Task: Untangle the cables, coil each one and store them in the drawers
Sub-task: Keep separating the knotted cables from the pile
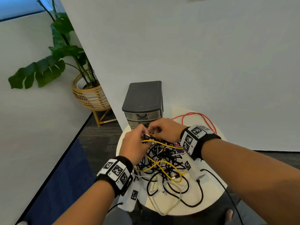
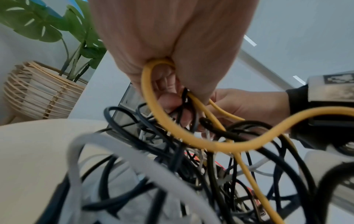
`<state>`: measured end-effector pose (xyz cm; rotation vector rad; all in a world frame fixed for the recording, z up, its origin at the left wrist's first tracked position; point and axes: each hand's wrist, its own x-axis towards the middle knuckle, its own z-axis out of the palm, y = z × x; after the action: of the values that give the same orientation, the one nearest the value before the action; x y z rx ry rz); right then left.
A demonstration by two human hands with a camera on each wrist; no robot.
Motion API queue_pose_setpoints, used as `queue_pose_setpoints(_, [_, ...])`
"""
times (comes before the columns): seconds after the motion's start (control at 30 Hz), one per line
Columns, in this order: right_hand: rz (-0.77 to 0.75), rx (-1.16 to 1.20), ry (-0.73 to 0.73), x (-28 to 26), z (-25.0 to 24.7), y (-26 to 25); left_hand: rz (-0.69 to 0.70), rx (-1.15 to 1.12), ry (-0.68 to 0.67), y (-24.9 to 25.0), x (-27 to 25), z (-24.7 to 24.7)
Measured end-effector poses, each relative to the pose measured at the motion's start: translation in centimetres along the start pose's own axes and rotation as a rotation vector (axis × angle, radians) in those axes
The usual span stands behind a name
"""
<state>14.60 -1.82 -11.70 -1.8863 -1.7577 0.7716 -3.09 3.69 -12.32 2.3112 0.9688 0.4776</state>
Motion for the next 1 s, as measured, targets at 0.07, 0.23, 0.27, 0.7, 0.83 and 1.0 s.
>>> queue_pose_setpoints(0.07, [-0.026, -0.024, 0.038, -0.1, -0.1, -0.3, -0.004, -0.033, -0.006, 0.3, -0.2, -0.2])
queue_pose_setpoints(0.23, [-0.003, -0.028, 0.191, -0.3, 0.4, -0.6, -0.043, -0.245, -0.044, 1.0, 0.0, -1.0])
queue_pose_setpoints(0.27, [-0.006, -0.041, 0.225, -0.4, 0.5, -0.7, -0.064, -0.318, -0.035, 1.2, 0.1, -1.2])
queue_pose_setpoints(0.7, [0.058, 0.003, 0.289, -1.8, 0.2, -0.7, -0.448, -0.631, -0.195, 3.1, 2.3, -2.5])
queue_pose_setpoints(0.83, [0.027, -0.065, 0.289, -1.2, 0.2, -1.5, -0.328, -0.312, -0.132, 2.5, 2.6, -1.8])
queue_pose_setpoints(1.0, [0.128, 0.005, 0.424, -1.1, 0.7, -2.1, -0.271, -0.168, -0.183, 2.4, 2.5, -1.8])
